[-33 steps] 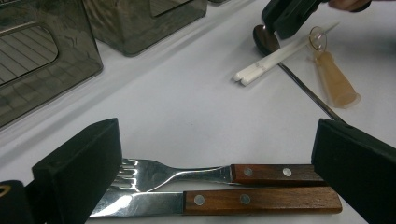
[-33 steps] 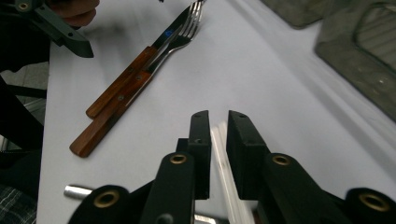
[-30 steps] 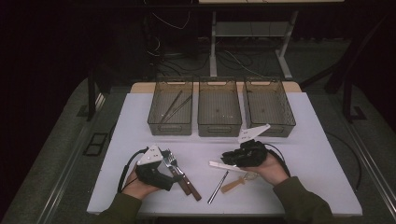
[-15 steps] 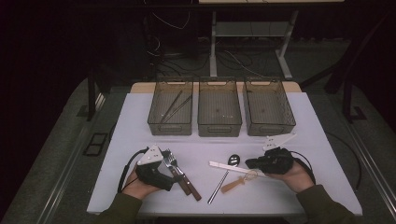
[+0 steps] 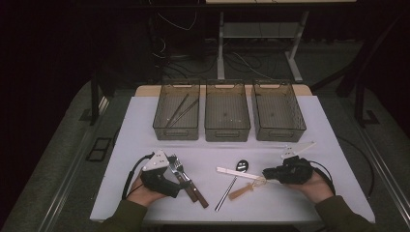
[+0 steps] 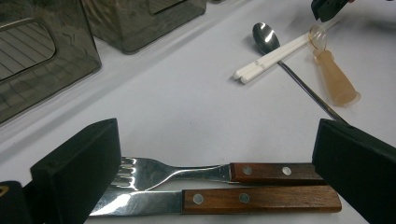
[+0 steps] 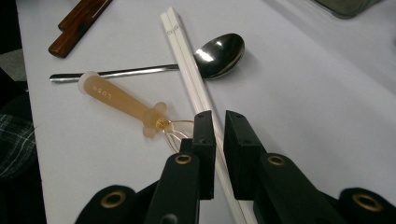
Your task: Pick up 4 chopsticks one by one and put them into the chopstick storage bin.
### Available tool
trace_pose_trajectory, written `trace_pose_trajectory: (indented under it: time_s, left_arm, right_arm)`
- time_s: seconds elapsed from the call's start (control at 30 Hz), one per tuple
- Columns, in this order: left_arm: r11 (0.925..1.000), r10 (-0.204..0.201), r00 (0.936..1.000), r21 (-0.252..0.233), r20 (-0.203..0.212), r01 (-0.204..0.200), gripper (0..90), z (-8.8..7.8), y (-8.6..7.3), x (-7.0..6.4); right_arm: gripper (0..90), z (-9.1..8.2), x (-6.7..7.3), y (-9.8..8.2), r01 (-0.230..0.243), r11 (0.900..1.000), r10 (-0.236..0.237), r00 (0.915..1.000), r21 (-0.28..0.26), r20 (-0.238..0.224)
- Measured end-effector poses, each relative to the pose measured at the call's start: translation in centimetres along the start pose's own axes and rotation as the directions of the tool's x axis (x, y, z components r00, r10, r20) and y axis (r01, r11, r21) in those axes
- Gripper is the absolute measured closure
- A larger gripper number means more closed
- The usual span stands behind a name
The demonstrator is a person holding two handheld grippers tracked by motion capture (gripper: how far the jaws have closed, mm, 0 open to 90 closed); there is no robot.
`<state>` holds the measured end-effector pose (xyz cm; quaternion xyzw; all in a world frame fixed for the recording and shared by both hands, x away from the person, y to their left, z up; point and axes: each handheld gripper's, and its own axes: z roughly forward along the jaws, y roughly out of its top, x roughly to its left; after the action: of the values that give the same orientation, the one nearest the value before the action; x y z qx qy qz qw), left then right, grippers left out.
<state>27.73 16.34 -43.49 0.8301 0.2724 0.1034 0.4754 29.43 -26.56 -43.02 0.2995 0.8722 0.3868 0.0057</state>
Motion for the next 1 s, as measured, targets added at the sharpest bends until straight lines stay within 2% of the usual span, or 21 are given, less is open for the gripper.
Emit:
trace_pose_trajectory:
  time_s: [0.23, 0.37, 0.67, 0.83, 1.0]
  left_arm:
    - [1.0000, 0.001, 1.0000, 0.001, 0.001, -0.001, 0.1, 0.0, 0.0, 0.0]
    - [1.0000, 0.002, 1.0000, 0.001, 0.001, -0.002, 0.1, 0.0, 0.0, 0.0]
    - [1.0000, 0.001, 1.0000, -0.001, 0.001, -0.001, 0.1, 0.0, 0.0, 0.0]
    - [1.0000, 0.001, 1.0000, -0.002, 0.001, -0.001, 0.1, 0.0, 0.0, 0.0]
    - [1.0000, 0.003, 1.0000, 0.004, 0.001, -0.003, 0.1, 0.0, 0.0, -0.1]
  right_arm:
    - [83.3, 1.0, 0.2, 0.2, 0.014, 0.999, -0.014, 0.9999, 0.038, 0.003]
    - [86.4, 1.2, 0.2, 0.2, 0.020, 0.998, -0.020, 0.9998, 0.051, 0.009]
    - [87.6, 0.7, 0.8, 0.0, 0.015, 0.998, -0.017, 0.9996, 0.063, 0.023]
    - [87.8, 0.1, 1.7, -0.4, -0.018, 0.997, 0.015, 0.9989, 0.075, 0.044]
    - [87.7, -0.5, 2.6, -1.4, -0.037, 0.995, 0.034, 0.9985, 0.087, 0.042]
